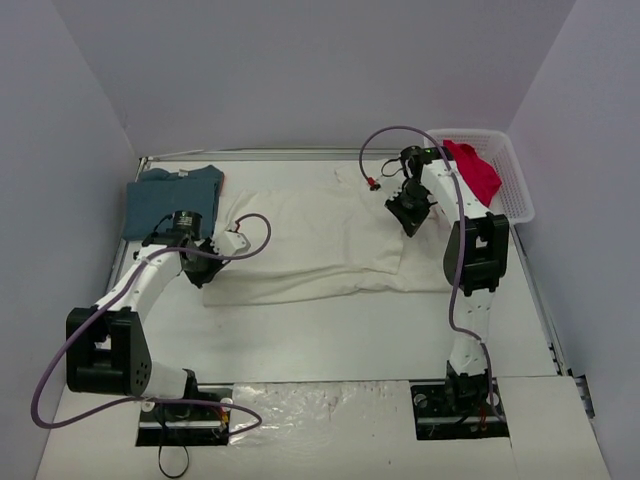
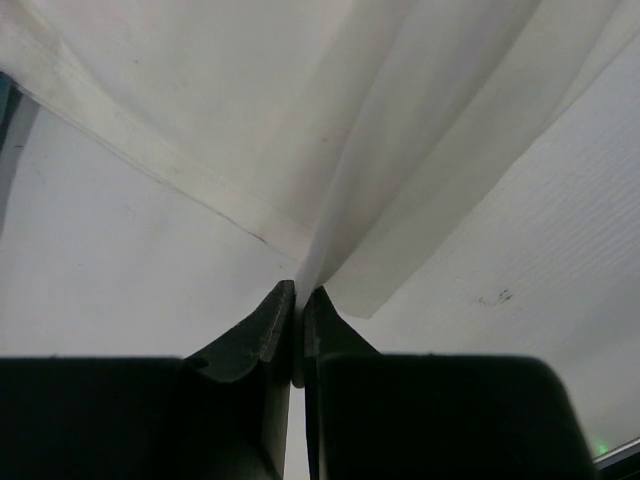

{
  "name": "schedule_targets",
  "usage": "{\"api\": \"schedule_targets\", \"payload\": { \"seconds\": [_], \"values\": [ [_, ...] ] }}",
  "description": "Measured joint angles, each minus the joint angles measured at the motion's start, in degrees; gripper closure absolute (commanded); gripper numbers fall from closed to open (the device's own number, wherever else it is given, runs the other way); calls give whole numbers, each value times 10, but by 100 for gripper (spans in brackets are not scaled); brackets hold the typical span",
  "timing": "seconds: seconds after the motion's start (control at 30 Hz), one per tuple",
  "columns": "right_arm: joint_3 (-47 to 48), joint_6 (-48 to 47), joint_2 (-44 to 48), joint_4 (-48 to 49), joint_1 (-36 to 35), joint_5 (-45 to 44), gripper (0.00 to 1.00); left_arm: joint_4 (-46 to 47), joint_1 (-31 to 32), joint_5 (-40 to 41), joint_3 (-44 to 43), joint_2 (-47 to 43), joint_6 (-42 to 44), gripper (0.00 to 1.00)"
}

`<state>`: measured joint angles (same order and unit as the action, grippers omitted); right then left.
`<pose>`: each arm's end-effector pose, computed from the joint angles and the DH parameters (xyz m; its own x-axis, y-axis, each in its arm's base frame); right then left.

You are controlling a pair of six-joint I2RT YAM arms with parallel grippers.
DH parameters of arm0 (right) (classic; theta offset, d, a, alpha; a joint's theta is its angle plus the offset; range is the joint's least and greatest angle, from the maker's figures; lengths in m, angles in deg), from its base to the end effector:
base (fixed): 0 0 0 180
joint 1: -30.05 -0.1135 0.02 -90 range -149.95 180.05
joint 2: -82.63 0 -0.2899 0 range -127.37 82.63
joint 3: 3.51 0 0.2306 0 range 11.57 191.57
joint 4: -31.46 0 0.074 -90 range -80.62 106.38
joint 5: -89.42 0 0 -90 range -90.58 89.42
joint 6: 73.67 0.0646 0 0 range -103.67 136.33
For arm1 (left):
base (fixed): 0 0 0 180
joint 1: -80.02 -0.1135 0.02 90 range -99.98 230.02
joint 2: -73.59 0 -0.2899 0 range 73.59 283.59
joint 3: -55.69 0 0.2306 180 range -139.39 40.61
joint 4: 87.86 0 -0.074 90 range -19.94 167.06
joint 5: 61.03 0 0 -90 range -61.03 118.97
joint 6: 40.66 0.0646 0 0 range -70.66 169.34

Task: Fold and stack the t-shirts
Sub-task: Fold the flattened tshirt in 1/3 of the way

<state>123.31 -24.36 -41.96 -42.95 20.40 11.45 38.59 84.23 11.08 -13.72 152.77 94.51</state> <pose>0.4483 0.0899 0.2305 -0.5638 -0.7427 -0.3614 -0.7839 0.6190 -0.0491 0.2515 -0.0384 0.2381 -0.4811 0.7122 -0.5112 0.7782 0.6154 0.1249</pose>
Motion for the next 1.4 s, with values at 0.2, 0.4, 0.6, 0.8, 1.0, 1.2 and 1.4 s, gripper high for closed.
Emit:
{"api": "schedule_targets", "payload": {
  "seconds": [0.2, 0.4, 0.6, 0.8, 1.0, 1.2, 1.4],
  "values": [
    [19, 21, -18, 12, -2, -11, 61, 27, -2, 13, -9, 26, -23, 59],
    [-1, 58, -4, 70, -1, -22, 59, 40, -2, 26, -11, 31, -49, 47],
    [-127, 66, 90, 107, -9, -16, 60, 44, -2, 38, -11, -3, -69, 45],
    [-230, 61, 144, 114, -40, 0, 62, 41, -2, 41, -11, -38, -88, 44],
    [-269, 59, 144, 120, -50, 25, 62, 39, -3, 41, -5, -59, -106, 44],
    [-273, 50, 142, 130, -50, 37, 62, 28, -5, 43, 12, -81, -116, 44],
    [-273, 46, 116, 143, -50, 47, 61, 24, -5, 45, 17, -84, -123, 44]
  ]
}}
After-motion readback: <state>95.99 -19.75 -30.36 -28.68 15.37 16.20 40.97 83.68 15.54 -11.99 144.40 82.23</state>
